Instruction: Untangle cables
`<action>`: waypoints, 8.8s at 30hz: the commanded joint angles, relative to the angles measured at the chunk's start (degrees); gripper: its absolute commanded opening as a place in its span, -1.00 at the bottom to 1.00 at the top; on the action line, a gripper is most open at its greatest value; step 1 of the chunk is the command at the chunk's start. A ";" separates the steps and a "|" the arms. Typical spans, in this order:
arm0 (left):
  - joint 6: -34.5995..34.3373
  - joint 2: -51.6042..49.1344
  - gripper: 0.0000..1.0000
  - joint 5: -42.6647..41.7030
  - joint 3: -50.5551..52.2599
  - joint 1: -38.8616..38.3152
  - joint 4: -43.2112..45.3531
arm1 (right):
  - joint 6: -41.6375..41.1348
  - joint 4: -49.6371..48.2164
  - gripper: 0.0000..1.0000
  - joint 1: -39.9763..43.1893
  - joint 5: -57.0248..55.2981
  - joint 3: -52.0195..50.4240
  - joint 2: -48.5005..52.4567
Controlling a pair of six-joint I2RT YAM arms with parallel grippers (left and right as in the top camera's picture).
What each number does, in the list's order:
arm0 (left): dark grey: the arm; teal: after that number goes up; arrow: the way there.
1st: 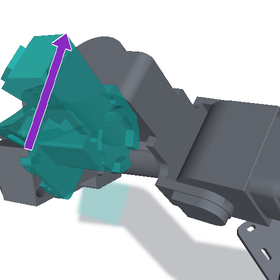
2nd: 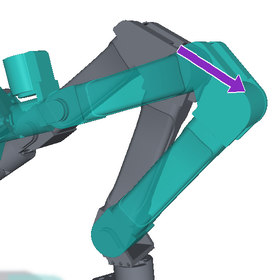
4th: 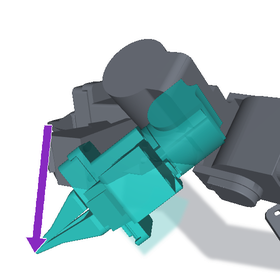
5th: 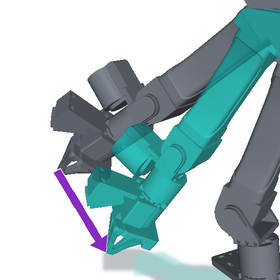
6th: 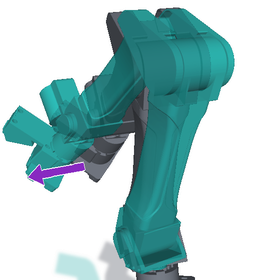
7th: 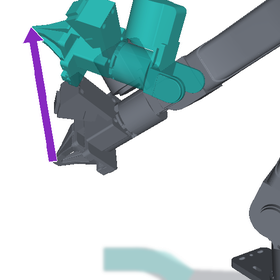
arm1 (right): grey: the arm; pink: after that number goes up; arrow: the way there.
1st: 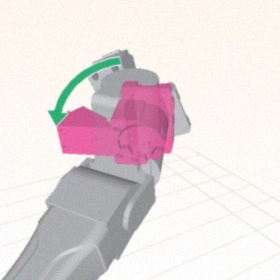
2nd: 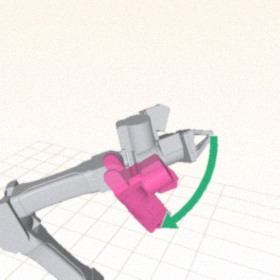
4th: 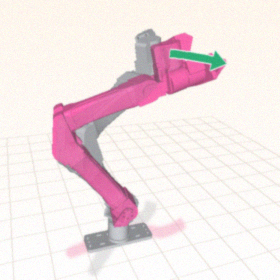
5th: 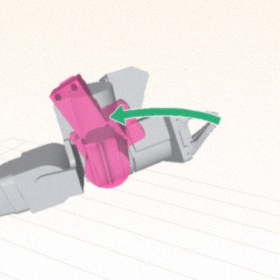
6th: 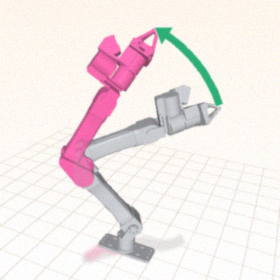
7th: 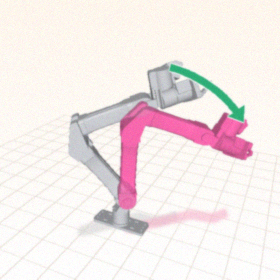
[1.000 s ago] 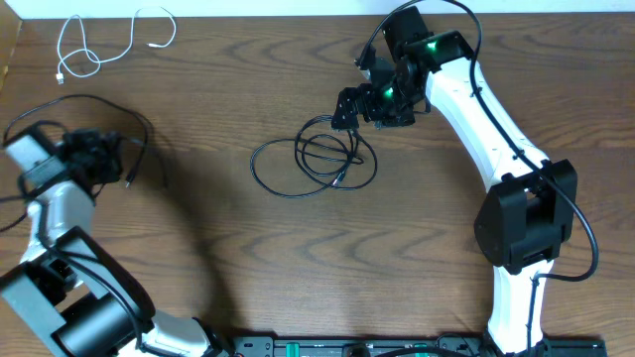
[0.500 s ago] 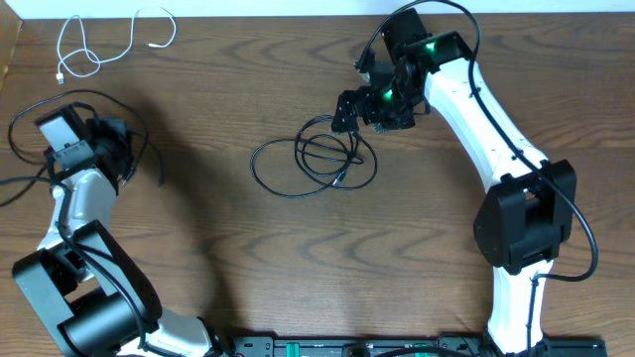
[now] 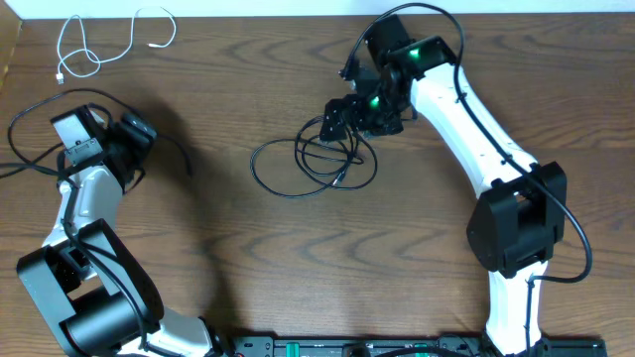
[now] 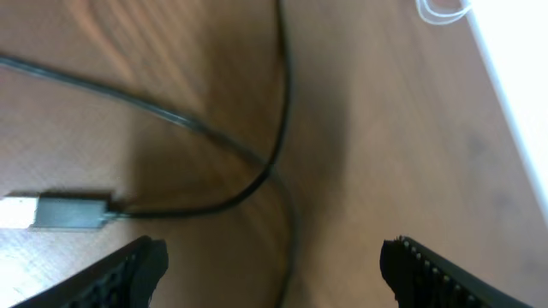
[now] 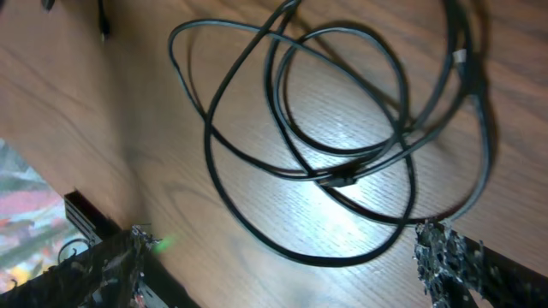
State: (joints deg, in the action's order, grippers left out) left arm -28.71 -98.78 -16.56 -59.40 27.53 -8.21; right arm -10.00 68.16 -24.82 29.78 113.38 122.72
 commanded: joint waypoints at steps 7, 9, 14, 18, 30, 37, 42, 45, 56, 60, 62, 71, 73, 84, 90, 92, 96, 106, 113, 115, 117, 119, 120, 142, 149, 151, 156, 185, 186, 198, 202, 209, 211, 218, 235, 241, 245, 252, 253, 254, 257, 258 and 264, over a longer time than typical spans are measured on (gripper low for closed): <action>11.47 0.68 0.68 26.38 -0.61 -0.07 -4.72 | 0.24 0.26 0.99 -2.03 0.13 -0.11 -2.08; 12.61 0.33 0.64 26.14 -0.57 -0.07 -2.64 | 0.22 0.22 0.99 -2.10 0.13 -0.11 -2.08; 12.59 -1.05 0.23 25.99 -0.57 -0.09 0.33 | 0.22 0.24 0.99 -2.14 0.13 -0.11 -2.08; 13.97 -2.69 0.24 20.22 -0.57 -0.09 2.36 | 0.24 0.17 0.98 -2.16 0.11 -0.11 -2.08; 24.63 -8.41 0.57 9.46 -0.57 -1.36 6.64 | -0.28 0.63 0.99 -2.23 0.15 -0.11 -2.08; 24.61 -11.50 0.53 8.85 -0.57 -1.64 7.91 | -0.90 0.85 0.99 -2.25 0.15 -0.11 -2.08; 24.59 -12.24 0.22 2.21 -0.57 -1.64 7.61 | -0.87 0.85 0.99 -2.27 0.13 -0.11 -2.08; 24.39 -12.24 -0.18 1.51 -0.57 -1.64 6.82 | -0.87 0.85 0.98 -2.29 0.13 -0.11 -2.08; 9.31 -10.10 -0.54 -9.27 -0.66 -1.57 7.67 | -0.85 0.85 0.99 -2.29 0.13 -0.11 -2.08; -3.32 -10.08 -0.54 -14.29 -0.63 -1.57 11.45 | -0.85 0.90 0.99 -2.29 0.13 -0.11 -2.08; -7.19 -10.08 -0.54 -14.36 -0.63 -1.60 12.46 | -0.85 1.05 0.99 -2.27 0.13 -0.11 -2.08; -1.84 -10.08 0.56 -12.79 -0.66 -1.51 14.36 | -0.63 2.23 0.99 -2.29 -1.38 -0.11 -2.08; -0.07 -10.08 0.57 -8.11 -0.66 -1.51 12.66 | -0.61 2.56 0.99 -2.29 -1.40 -0.11 -2.08; 12.72 -10.08 0.59 -0.48 -0.63 -1.92 8.20 | -0.63 1.46 0.98 -2.73 -4.61 -0.11 -2.08; 12.81 -10.97 0.55 -0.48 -0.61 -4.04 5.03 | -0.63 1.01 0.99 -2.73 -4.63 -0.11 -2.08; 12.81 -12.09 0.55 -0.46 -0.61 -5.49 3.85 | -0.63 0.74 0.99 -2.73 -4.61 -0.11 -2.08; 12.79 -13.18 0.55 -0.24 -0.61 -6.73 3.15 | -0.63 0.76 0.99 -2.73 -4.61 -0.11 -2.08; 12.50 -13.22 0.55 -0.31 -0.61 -6.84 0.92 | -0.59 1.42 0.99 -2.93 -4.72 -0.11 -2.08; 0.42 -13.22 0.56 -10.40 -0.61 -6.84 -0.04 | -0.15 1.40 0.99 -3.04 -5.05 -0.11 -2.08; -4.85 -13.22 0.55 -11.91 -0.61 -6.84 0.31 | -0.15 1.40 0.99 -3.04 -5.05 -0.11 -2.08; -9.57 -13.22 0.55 -13.53 -0.61 -6.84 1.07 | -0.15 1.40 0.99 -3.04 -5.05 -0.11 -2.08; -12.94 -13.22 0.55 -15.93 -0.61 -6.84 2.82 | -0.15 1.44 0.99 -3.04 -5.05 -0.11 -2.08; -14.32 -13.22 0.55 -17.03 -0.61 -6.84 4.02 | -0.15 1.46 0.98 -3.04 -5.05 -0.11 -2.08; -21.55 -6.29 0.86 -14.34 -1.84 -6.34 14.71 | -0.17 1.75 0.99 -3.04 -5.05 -0.11 -2.08; -7.87 -0.46 0.92 -1.25 -5.53 -5.55 2.78 | -0.17 1.75 0.99 -3.04 -5.40 -0.11 -2.08; -3.74 -0.33 0.93 2.60 -8.70 -3.82 -1.55 | -0.17 2.12 0.98 -3.04 -5.44 -0.11 -2.08; -0.22 -1.31 0.99 4.17 -18.01 4.07 -10.40 | -0.20 2.32 0.98 -3.04 -5.44 -0.11 -2.08; 5.35 -22.40 0.53 7.10 -23.89 14.91 -8.74 | -2.80 1.07 0.98 -3.04 -5.27 -0.11 -2.08; 4.35 -22.43 0.44 7.08 -23.89 14.88 -8.35 | -3.06 1.03 0.99 -3.04 -5.25 -0.11 -2.08; 4.00 -25.75 0.22 7.98 -23.89 14.88 -7.89 | -4.76 1.44 0.99 -3.04 -5.25 -0.11 -2.08; 4.00 -25.75 0.22 8.61 -23.87 14.93 -7.87 | -4.79 2.01 0.99 -3.04 -5.22 -0.11 -2.08; 4.02 -25.75 0.22 8.59 -23.89 15.06 -6.36 | -5.44 2.14 0.99 -3.04 -5.25 -0.11 -2.08; 4.00 -25.75 -0.03 8.57 -23.89 15.04 -5.03 | -5.44 2.34 0.99 -3.04 -5.22 -0.11 -2.08; 4.00 -25.77 -0.74 8.41 -23.87 15.06 -1.86 | -6.10 3.52 0.99 -3.17 -5.25 -0.11 -2.08; 4.63 -24.15 0.21 -4.31 -30.14 13.42 3.10 | -8.46 1.33 0.98 -6.03 -5.68 -0.11 -2.08; 9.42 -24.17 0.70 -6.25 -39.95 6.43 -7.10 | -9.70 -0.52 0.99 -5.97 -5.68 -0.11 -2.08; 14.75 -24.17 0.89 5.60 -48.43 -1.66 -16.02 | -9.68 -0.48 0.99 -5.92 -5.68 -0.11 -2.08; 15.61 -27.43 0.91 18.12 -49.07 -7.76 -15.02 | -9.40 0.57 0.98 -5.95 -5.66 -0.11 -2.08; 15.67 -28.57 0.91 18.23 -49.07 -7.91 -14.86 | -9.11 0.90 0.99 -5.99 -5.68 -0.11 -2.08; 15.63 -29.70 0.92 18.34 -49.07 -7.96 -14.86 | -8.52 1.25 0.99 -5.99 -5.68 -0.11 -2.08; 16.35 -33.03 0.92 18.32 -49.07 -7.96 -14.58 | -7.91 2.19 0.99 -5.99 -5.70 -0.11 -2.08; 16.79 -33.92 0.92 18.36 -49.07 -7.98 -14.36 | -7.93 2.34 0.99 -5.99 -5.70 -0.11 -2.08; 16.90 -37.83 0.93 19.02 -49.05 -8.00 -10.69 | -8.02 3.02 0.99 -6.03 -5.68 -0.11 -2.08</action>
State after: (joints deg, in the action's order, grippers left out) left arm -13.04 -136.09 0.67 -108.03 19.57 -20.38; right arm -18.83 70.81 -30.89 24.14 113.38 122.72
